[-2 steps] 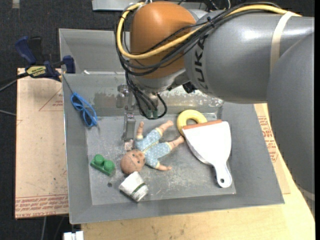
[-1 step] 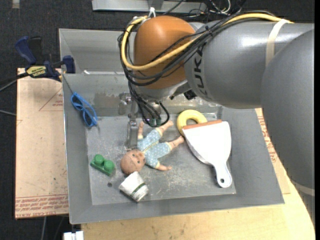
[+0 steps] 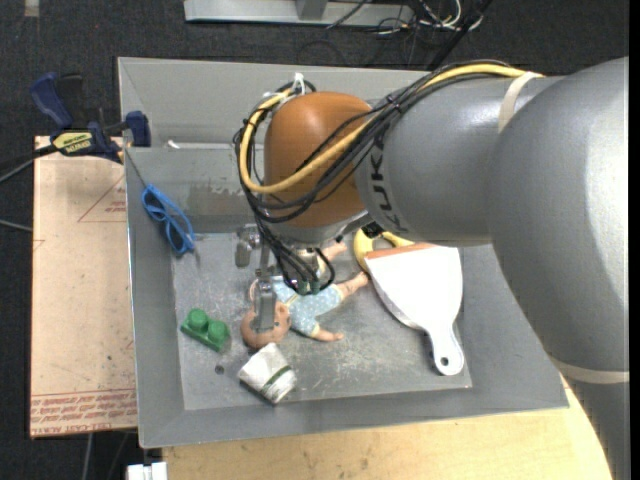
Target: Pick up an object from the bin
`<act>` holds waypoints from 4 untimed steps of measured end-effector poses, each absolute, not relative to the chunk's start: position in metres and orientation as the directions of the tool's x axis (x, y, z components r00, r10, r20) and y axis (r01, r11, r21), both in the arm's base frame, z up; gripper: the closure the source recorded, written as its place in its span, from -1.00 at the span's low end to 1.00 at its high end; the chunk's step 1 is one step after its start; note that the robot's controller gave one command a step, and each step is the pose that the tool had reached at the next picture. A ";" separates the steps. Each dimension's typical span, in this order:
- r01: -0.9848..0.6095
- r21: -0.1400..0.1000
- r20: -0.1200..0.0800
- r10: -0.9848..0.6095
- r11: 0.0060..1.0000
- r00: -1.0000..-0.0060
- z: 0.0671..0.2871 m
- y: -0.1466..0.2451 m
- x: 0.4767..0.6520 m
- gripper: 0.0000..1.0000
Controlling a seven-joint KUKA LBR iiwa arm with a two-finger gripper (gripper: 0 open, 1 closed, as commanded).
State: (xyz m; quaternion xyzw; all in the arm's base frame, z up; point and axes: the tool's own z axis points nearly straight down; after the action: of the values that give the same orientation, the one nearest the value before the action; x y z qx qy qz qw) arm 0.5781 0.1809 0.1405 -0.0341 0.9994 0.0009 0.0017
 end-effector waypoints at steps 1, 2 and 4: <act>-0.088 0.004 -0.004 -0.088 0.996 -0.996 0.126 0.179 0.574 -1.00; -0.190 0.002 0.005 -0.190 0.982 -0.982 0.095 0.144 0.572 -1.00; -0.212 0.005 -0.005 -0.212 0.977 -0.977 0.070 0.143 0.562 1.00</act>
Offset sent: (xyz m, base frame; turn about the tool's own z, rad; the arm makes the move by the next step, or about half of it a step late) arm -0.0066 0.0044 0.0067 -0.1257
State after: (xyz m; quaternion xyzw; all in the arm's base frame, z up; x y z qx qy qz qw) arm 0.5623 0.1428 0.0695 -0.1066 0.9943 0.0028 0.0020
